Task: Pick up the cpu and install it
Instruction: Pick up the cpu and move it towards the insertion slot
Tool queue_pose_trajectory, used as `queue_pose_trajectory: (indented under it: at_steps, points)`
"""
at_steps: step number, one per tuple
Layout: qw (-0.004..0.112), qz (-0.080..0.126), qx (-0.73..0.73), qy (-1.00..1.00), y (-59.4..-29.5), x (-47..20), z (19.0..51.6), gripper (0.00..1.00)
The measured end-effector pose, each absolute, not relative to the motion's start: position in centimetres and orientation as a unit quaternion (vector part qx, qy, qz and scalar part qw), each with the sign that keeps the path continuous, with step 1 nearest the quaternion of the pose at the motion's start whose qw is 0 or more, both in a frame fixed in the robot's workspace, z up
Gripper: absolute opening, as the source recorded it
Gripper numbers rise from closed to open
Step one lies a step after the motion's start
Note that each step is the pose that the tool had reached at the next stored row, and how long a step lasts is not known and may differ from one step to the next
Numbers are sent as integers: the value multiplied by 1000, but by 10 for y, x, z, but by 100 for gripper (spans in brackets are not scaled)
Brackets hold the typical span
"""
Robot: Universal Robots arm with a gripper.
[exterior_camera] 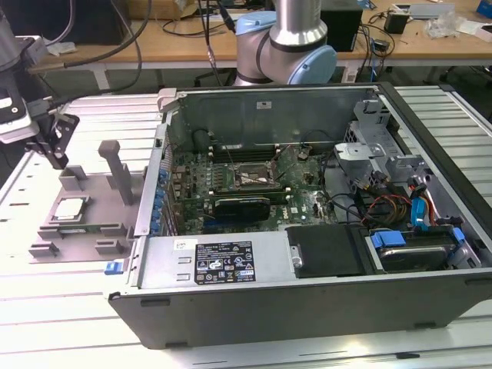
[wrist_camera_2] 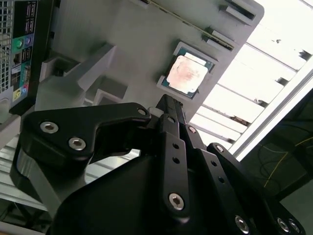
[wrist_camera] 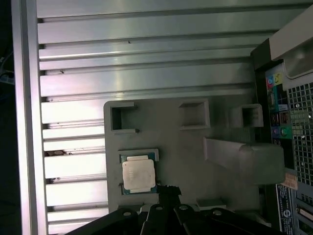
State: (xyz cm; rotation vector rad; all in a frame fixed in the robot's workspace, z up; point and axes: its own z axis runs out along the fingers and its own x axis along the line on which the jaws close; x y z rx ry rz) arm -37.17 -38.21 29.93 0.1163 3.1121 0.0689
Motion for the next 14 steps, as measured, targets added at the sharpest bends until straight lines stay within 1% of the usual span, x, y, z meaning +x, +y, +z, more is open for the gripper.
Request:
queue_pose_trajectory:
  at_steps: [6, 10, 14]
  points:
    - [13, 22, 37, 999, -383, -379, 290, 11]
    - [13, 22, 37, 999, -385, -388, 276, 11]
    - [13, 22, 37, 999, -385, -390, 268, 11]
